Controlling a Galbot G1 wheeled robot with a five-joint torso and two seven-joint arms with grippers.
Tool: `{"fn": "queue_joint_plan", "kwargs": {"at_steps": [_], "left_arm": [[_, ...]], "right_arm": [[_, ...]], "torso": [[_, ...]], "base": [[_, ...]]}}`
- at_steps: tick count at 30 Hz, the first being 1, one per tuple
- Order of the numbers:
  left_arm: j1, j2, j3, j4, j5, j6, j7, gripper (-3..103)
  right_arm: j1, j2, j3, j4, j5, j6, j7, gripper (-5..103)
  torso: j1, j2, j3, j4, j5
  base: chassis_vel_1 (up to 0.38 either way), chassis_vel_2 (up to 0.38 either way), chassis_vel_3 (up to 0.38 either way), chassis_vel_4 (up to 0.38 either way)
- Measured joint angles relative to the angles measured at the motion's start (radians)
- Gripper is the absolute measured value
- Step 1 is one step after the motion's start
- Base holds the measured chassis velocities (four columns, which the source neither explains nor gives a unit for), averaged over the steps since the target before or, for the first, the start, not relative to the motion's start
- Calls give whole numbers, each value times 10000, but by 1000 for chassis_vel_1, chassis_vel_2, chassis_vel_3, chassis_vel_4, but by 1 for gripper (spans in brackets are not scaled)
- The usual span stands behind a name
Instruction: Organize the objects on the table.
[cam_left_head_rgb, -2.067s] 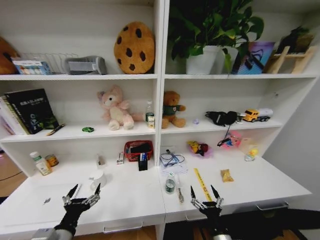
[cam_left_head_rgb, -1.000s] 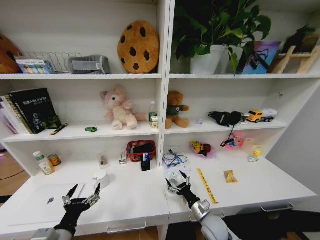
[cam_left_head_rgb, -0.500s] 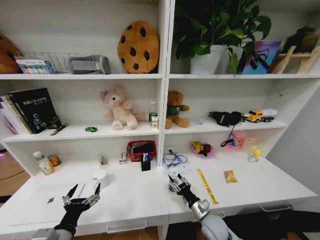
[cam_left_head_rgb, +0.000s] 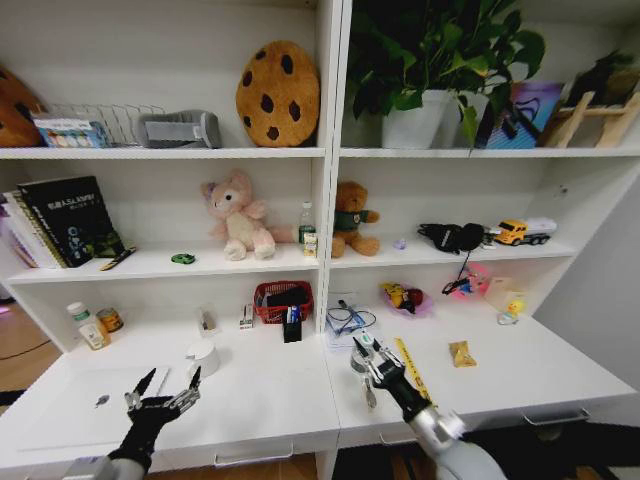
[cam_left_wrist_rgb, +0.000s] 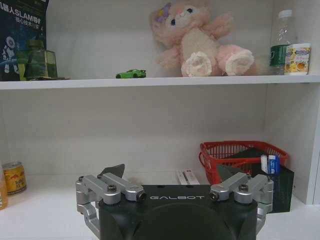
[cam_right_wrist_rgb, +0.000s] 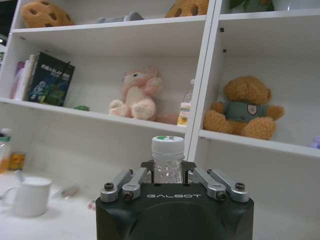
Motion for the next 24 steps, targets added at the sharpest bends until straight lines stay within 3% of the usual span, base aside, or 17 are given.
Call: {"fn": "queue_joint_plan", "kwargs": {"at_steps": [2, 3, 4, 5, 8, 10, 13, 15, 24], "left_arm": [[0, 0, 1, 0, 0, 0, 3, 100], [0, 0, 1, 0, 0, 0, 3, 100], [0, 1, 0, 0, 0, 0, 2, 100], [0, 1, 0, 0, 0, 0, 2, 100], [0, 0, 1, 0, 0, 0, 2, 100], [0, 0, 1, 0, 0, 0, 3, 100], [0, 0, 1, 0, 0, 0, 3, 100], [0, 0, 1, 1, 0, 0, 3, 100], [0, 0, 1, 0, 0, 0, 1, 100]], "right_arm": [[-1970, 1068, 723, -61, -567, 1411, -653, 27], [-1970, 1068, 723, -61, -567, 1411, -653, 27], [-2915, 1629, 993, -436, -874, 2255, -918, 27], [-2915, 1629, 993, -436, -874, 2255, -918, 27], [-3547, 2148, 1131, -2012, -1090, 3457, -1073, 27], [-3475, 2164, 1124, -2376, -1124, 3521, -1076, 27], [-2299, 2152, 917, -4632, -1135, 3602, -1142, 27], [-2046, 2149, 887, -4936, -1129, 3602, -1170, 27], [1930, 2189, 127, -9759, -1334, 3498, -1162, 27]], "torso": [[-2, 3, -2, -4, -5], [-2, 3, -2, -4, -5], [-3, 3, -2, -5, -3], [-3, 3, -2, -5, -3], [-3, 2, -1, 0, -1], [-2, 1, 0, 1, 0], [-1, -1, 1, -1, 5], [-1, -1, 0, 0, 5], [2, -3, 3, 2, 4]], "base": [[0, 0, 0, 0], [0, 0, 0, 0], [0, 0, 0, 0], [0, 0, 0, 0], [0, 0, 0, 0], [0, 0, 0, 0], [0, 0, 0, 0], [0, 0, 0, 0], [0, 0, 0, 0]]}}
